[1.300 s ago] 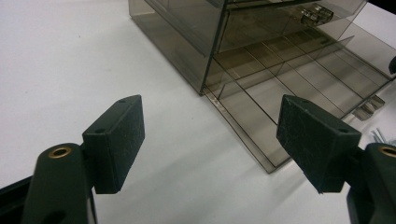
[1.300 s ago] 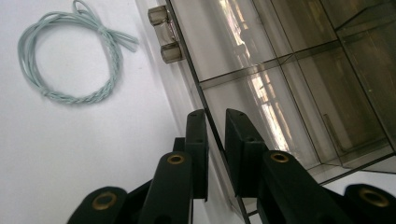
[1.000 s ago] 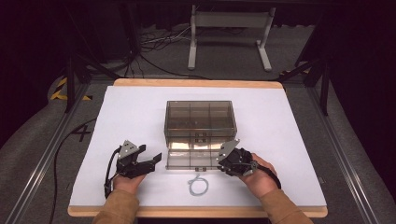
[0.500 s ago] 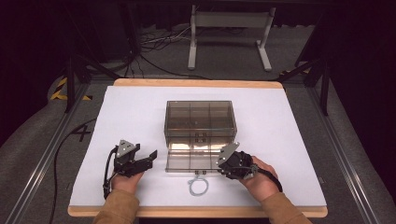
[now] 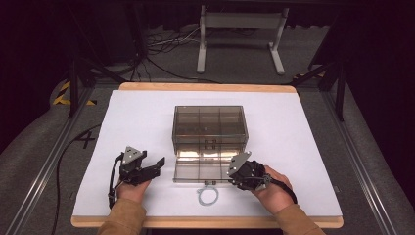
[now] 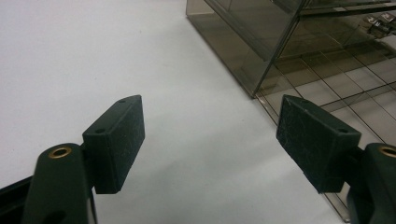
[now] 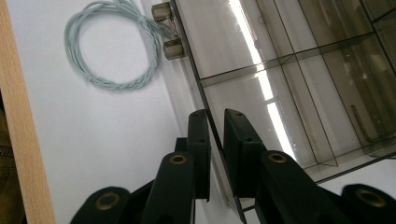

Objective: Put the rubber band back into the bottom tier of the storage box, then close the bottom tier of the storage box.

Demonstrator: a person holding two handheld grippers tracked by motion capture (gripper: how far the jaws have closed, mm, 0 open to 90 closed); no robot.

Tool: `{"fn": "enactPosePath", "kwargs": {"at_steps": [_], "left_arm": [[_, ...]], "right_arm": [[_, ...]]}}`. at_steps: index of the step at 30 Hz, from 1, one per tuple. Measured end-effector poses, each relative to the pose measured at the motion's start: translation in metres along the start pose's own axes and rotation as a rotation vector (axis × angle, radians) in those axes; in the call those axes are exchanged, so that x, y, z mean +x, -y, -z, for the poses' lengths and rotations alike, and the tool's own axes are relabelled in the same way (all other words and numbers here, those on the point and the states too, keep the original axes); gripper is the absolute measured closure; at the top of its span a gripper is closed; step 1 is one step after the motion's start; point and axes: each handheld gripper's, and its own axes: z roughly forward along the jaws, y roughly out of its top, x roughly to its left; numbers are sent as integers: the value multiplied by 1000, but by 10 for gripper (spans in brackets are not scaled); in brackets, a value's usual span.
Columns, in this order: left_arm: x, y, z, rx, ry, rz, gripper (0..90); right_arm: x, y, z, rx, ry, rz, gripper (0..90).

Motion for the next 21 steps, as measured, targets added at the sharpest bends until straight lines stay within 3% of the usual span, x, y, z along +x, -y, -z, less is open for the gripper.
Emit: {"fn": "enactPosePath", "kwargs": {"at_steps": [5, 21], "left_arm": [[-1, -1, -2, 3, 0, -5, 244], [-1, -1, -2, 3, 1, -5, 245]], "right_arm": [[0, 0, 1, -6, 1, -10, 787], [7, -9, 13, -98, 10, -13, 730]]}}
